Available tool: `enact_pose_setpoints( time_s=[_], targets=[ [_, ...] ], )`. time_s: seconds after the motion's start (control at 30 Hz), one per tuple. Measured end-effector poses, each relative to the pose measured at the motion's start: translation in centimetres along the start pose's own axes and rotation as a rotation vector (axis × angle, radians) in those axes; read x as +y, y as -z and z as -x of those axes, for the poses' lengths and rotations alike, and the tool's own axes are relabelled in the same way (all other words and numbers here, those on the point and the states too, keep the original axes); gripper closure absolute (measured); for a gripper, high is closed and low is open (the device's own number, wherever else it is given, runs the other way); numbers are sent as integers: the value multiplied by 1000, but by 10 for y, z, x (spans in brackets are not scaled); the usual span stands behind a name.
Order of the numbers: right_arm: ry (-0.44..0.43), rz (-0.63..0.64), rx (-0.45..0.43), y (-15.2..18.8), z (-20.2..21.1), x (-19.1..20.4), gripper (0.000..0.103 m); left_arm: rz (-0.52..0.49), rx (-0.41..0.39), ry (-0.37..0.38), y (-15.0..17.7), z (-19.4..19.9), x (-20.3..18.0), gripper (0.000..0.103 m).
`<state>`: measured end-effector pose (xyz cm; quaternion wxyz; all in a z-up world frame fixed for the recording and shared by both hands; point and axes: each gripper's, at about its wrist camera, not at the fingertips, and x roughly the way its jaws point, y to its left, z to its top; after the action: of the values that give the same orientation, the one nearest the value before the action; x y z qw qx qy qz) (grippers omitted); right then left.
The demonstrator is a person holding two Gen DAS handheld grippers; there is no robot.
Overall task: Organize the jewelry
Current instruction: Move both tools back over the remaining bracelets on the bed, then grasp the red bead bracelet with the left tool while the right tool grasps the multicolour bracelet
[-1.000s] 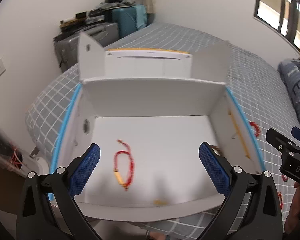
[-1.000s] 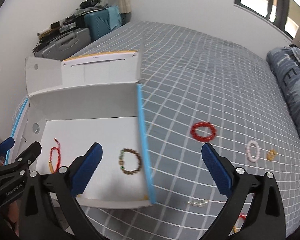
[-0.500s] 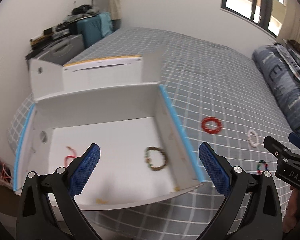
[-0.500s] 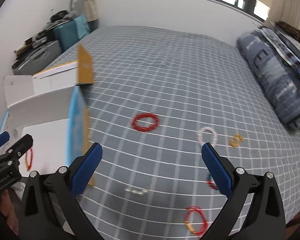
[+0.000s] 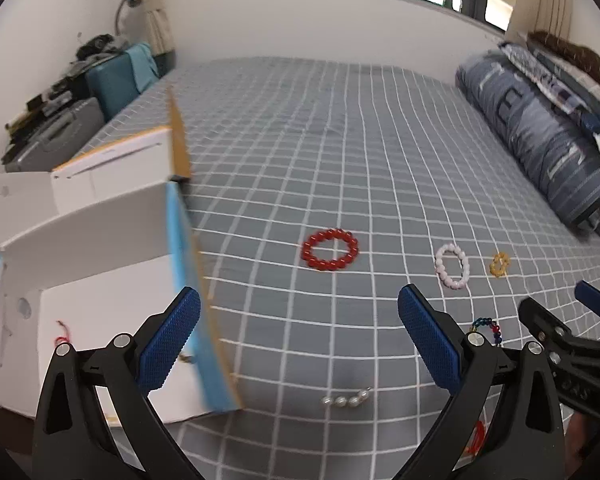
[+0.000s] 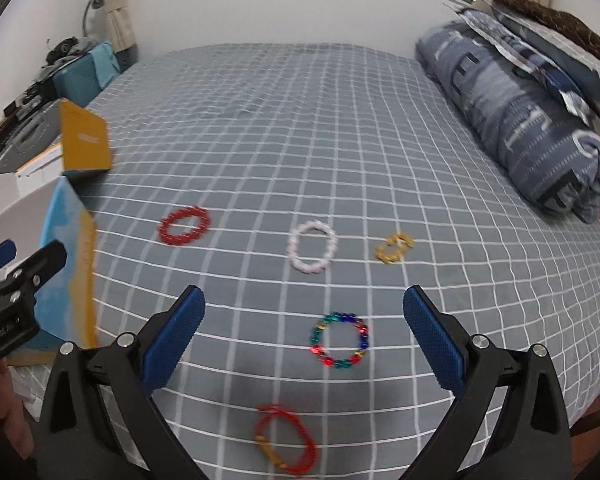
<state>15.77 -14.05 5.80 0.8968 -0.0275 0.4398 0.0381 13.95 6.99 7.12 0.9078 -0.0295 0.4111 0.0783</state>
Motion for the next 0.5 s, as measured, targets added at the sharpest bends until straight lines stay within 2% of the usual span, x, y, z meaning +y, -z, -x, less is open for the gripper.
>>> enact_pose_setpoints(
  time_s=[0.23, 0.5],
  targets=[
    [9, -28, 47, 16, -36, -29, 8, -8, 64, 0, -9, -54, -27, 6],
    [3, -62, 113, 36, -87, -53, 8, 7, 146, -6, -17, -122, -39, 6]
  ],
)
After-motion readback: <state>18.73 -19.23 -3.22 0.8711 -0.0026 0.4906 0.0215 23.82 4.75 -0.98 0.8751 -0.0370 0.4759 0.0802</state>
